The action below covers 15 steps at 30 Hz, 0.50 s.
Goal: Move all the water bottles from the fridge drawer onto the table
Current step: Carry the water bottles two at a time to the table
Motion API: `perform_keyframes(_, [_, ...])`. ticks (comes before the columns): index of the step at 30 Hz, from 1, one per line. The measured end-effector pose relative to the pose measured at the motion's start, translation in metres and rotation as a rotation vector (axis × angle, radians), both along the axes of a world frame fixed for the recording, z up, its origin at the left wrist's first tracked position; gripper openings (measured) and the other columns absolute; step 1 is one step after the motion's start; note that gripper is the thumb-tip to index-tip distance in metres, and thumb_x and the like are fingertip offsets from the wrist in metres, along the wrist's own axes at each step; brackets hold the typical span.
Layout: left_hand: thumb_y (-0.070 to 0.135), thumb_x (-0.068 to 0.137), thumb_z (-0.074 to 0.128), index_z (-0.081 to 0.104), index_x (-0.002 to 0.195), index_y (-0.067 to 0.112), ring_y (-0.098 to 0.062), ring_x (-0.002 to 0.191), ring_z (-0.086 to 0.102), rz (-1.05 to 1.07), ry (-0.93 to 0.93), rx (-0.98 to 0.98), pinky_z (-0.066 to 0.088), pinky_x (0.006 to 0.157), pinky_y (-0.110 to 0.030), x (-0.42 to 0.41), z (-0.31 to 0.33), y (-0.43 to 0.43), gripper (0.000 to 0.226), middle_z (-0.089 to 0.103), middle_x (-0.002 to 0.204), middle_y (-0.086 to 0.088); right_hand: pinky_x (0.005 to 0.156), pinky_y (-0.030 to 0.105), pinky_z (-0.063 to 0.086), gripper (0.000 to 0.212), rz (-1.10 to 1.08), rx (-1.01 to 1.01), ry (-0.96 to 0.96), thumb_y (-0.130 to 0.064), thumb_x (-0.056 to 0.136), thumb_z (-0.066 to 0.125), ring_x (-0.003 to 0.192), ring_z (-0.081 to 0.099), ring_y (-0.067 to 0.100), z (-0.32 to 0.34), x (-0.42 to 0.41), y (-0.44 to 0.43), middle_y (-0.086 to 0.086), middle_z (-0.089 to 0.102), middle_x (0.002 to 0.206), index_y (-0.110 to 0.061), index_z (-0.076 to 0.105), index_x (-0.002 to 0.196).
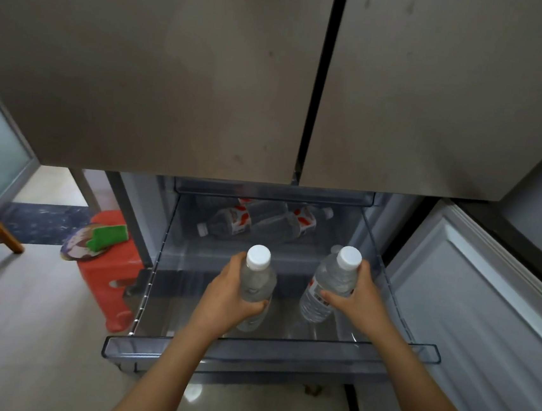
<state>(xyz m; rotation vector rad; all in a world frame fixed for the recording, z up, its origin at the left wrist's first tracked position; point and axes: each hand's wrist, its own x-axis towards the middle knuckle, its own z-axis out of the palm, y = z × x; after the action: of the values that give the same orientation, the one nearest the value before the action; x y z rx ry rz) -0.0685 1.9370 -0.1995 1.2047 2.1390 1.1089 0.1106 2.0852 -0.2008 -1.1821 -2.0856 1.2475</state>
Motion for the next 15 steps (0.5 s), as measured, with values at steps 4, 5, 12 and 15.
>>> perform_keyframes(4, [0.024, 0.069, 0.077, 0.032, 0.132, 0.024, -0.012, 0.101, 0.052, 0.003, 0.007, -0.005, 0.045, 0.081, -0.027, -0.0005, -0.0002, -0.0005, 0.078, 0.054, 0.123, 0.003, 0.090, 0.028, 0.040, 0.079, -0.004, 0.012, -0.007, -0.009, 0.068, 0.080, 0.108, 0.048, 0.015, 0.0014, -0.0001, -0.0007, -0.002, 0.047, 0.116, -0.012, 0.032, 0.131])
perform_keyframes(5, [0.024, 0.068, 0.078, 0.032, 0.132, 0.025, -0.014, 0.103, 0.053, 0.001, 0.011, -0.006, 0.045, 0.082, -0.028, -0.0007, -0.0008, -0.0006, 0.078, 0.054, 0.123, 0.003, 0.090, 0.028, 0.040, 0.079, -0.006, 0.013, -0.008, -0.010, 0.068, 0.080, 0.108, 0.048, 0.014, 0.0014, 0.0004, -0.0013, -0.003, 0.047, 0.116, -0.012, 0.032, 0.131])
perform_keyframes(12, [0.023, 0.068, 0.078, 0.034, 0.130, 0.024, -0.015, 0.103, 0.054, -0.010, 0.010, 0.006, 0.048, 0.084, -0.030, -0.0008, 0.0017, -0.0012, 0.077, 0.052, 0.112, 0.008, 0.093, 0.032, 0.044, 0.081, -0.008, 0.038, -0.033, -0.016, 0.064, 0.082, 0.109, 0.050, 0.015, 0.0028, 0.0027, -0.0036, -0.003, 0.052, 0.119, -0.017, 0.037, 0.132])
perform_keyframes(15, [0.021, 0.068, 0.078, 0.036, 0.129, 0.022, -0.012, 0.099, 0.053, -0.017, -0.004, 0.025, 0.047, 0.083, -0.028, -0.0011, 0.0033, -0.0024, 0.074, 0.052, 0.110, 0.007, 0.087, 0.027, 0.043, 0.078, -0.007, 0.054, -0.014, -0.014, 0.063, 0.083, 0.106, 0.051, 0.014, 0.0072, 0.0034, -0.0057, -0.004, 0.053, 0.115, -0.018, 0.042, 0.129])
